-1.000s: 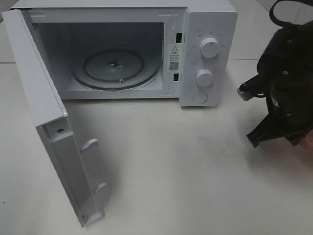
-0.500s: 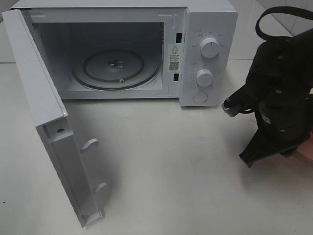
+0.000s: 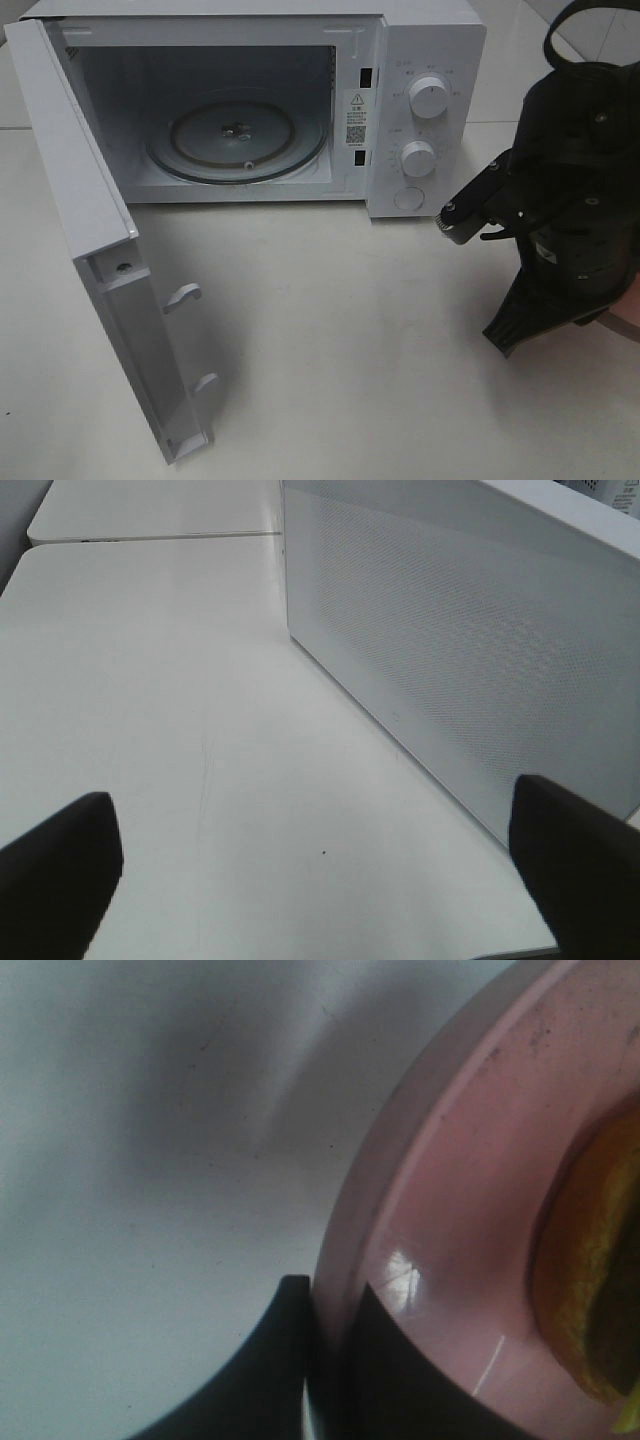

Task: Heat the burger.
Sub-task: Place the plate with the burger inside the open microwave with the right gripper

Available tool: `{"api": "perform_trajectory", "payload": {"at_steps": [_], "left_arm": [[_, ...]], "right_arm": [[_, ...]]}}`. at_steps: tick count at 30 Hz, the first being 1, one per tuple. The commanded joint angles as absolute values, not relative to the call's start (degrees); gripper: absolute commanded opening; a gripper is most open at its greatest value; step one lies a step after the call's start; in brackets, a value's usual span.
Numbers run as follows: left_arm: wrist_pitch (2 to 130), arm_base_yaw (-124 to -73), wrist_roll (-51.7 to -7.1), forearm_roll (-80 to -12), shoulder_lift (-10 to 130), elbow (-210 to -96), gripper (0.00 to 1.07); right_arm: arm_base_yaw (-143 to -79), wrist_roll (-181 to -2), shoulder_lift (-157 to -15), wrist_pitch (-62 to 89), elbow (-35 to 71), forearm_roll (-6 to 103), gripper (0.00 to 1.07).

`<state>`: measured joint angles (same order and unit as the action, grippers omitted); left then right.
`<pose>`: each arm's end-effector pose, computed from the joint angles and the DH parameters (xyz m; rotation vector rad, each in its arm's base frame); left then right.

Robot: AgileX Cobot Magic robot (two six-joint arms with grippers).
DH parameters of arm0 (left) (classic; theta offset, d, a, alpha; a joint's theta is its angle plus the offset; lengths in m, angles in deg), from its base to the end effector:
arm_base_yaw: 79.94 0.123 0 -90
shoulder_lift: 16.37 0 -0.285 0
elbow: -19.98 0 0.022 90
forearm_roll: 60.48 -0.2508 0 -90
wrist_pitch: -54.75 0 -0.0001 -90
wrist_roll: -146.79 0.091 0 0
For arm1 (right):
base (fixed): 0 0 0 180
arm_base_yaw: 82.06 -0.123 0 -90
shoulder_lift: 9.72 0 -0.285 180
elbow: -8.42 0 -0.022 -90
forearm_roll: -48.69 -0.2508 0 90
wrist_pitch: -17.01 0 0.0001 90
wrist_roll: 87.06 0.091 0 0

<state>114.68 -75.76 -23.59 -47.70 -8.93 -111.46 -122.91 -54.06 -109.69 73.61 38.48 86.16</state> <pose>-0.0050 -0.0178 0.2801 0.1042 2.0027 -0.1121 0.2232 0.1318 0.1809 -0.7528 2.7320 -0.7013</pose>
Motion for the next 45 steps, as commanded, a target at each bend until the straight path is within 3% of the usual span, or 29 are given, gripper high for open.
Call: {"api": "perform_trajectory", "payload": {"at_steps": [1, 35, 45], "left_arm": [[114.39, -75.88, -23.81, -47.64, -10.02, -111.28, 1.0], [114.39, -75.88, -23.81, -47.64, -10.02, -111.28, 1.0], [114.39, -75.88, -23.81, -47.64, -10.02, -111.28, 1.0]], "right_arm": [[-126.01, -53.6, -108.78, 77.11, 38.6, 89.08, 0.03], [-150.36, -55.66, -108.78, 79.23, 38.6, 90.23, 0.04], [-150.93, -60.82, -108.78, 78.66, 38.6, 92.35, 0.04]]}}
